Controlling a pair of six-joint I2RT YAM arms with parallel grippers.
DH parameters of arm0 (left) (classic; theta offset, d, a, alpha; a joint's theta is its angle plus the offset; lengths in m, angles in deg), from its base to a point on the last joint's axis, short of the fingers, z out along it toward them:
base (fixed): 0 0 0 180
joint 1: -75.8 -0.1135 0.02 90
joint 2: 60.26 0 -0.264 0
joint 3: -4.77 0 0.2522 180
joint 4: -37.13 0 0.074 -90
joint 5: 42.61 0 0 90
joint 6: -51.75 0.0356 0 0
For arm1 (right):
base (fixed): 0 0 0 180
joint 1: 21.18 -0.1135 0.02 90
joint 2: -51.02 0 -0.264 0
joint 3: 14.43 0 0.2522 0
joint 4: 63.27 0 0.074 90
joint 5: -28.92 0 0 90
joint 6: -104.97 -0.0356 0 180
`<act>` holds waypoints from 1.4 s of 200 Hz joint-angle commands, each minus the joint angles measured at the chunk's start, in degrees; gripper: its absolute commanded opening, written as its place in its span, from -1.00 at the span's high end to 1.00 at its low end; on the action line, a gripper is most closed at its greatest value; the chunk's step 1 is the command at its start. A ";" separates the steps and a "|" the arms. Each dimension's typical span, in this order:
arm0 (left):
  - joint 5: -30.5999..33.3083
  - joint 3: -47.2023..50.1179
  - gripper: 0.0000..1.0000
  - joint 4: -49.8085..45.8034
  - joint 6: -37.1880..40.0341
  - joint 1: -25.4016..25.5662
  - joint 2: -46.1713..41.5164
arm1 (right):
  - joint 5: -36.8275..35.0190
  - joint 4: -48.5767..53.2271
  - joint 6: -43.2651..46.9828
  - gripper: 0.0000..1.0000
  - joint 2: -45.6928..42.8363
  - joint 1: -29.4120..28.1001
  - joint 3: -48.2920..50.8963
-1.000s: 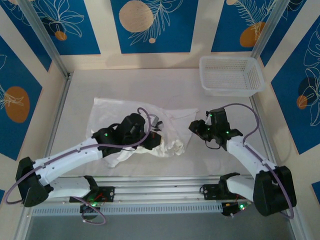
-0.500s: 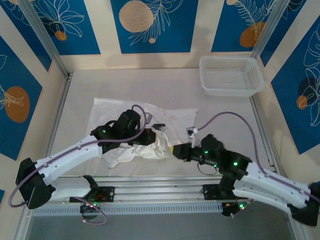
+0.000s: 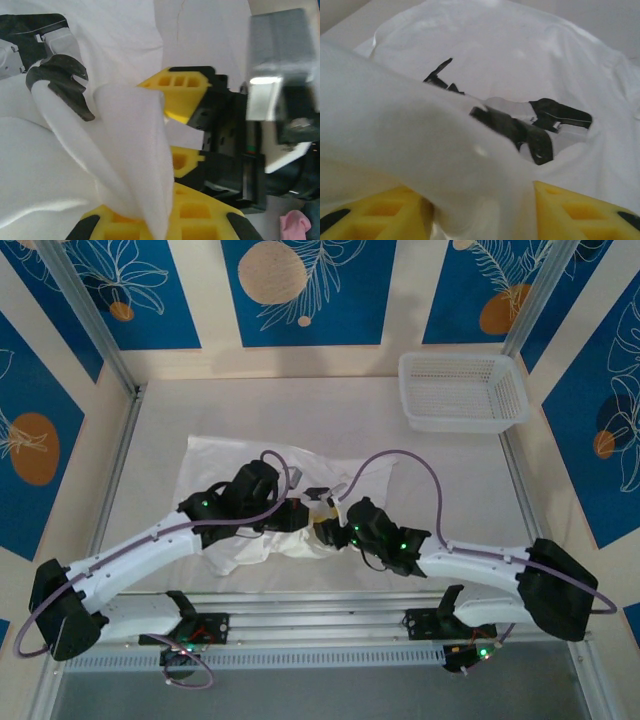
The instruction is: Fold the inside-out t-shirt
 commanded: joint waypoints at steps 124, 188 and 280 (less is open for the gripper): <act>-1.93 -0.59 1.00 -0.28 1.03 -2.04 -1.19 | 3.11 -8.34 9.95 -0.17 4.05 -0.40 1.01; 3.44 -2.03 1.00 -7.15 5.05 -2.40 -2.52 | 13.13 -7.55 6.76 0.97 1.88 0.30 0.73; 16.41 5.65 0.51 -0.66 18.53 -10.82 -2.08 | 37.14 -8.36 -9.09 1.00 -20.51 7.96 6.47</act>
